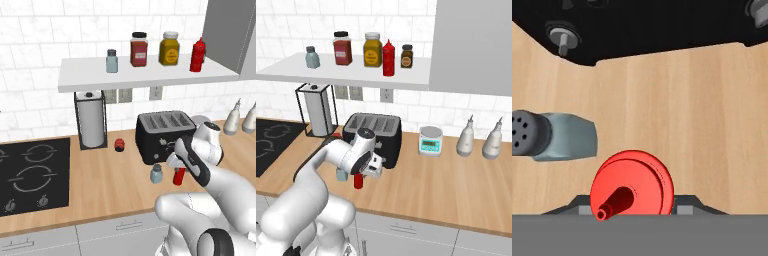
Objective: Put the shaker and condiment bottle from the counter next to their counterparts in the cabinet.
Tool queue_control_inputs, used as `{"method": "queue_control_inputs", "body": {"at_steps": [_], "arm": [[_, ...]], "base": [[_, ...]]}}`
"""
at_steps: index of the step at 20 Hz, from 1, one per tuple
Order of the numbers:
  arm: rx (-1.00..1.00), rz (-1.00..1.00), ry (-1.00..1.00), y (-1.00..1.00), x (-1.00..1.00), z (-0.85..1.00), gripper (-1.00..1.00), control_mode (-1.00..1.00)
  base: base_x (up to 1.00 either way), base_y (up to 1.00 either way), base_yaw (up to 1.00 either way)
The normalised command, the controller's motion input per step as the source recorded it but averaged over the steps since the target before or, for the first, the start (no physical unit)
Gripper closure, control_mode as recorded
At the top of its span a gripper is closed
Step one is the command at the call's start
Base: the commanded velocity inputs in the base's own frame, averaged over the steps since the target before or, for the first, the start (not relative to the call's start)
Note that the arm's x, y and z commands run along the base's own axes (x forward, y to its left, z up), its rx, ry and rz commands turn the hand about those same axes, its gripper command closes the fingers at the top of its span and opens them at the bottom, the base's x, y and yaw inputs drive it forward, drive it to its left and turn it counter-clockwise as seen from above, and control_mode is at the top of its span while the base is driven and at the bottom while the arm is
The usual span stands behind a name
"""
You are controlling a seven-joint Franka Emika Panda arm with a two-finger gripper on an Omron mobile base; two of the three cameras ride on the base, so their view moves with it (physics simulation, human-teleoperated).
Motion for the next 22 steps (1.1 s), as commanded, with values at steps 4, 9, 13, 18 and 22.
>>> {"method": "queue_control_inputs", "body": {"at_steps": [4,9,13,18,22], "arm": [[0.0,0.0,0.0,0.0,0.0,0.92,1.0,-1.0],[0.0,0.0,0.0,0.0,-0.03,0.79,1.0,-1.0],[0.0,0.0,0.0,0.0,-0.08,0.0,1.0,-1.0],[-0.01,0.0,-0.13,0.0,0.01,0.23,1.0,-1.0],[-0.01,0.0,-0.19,0.0,0.09,0.69,1.0,-1.0]], "base": [[0.0,0.0,0.0],[0.0,0.0,0.0],[0.0,0.0,0.0],[0.0,0.0,0.0],[0.0,0.0,0.0]]}}
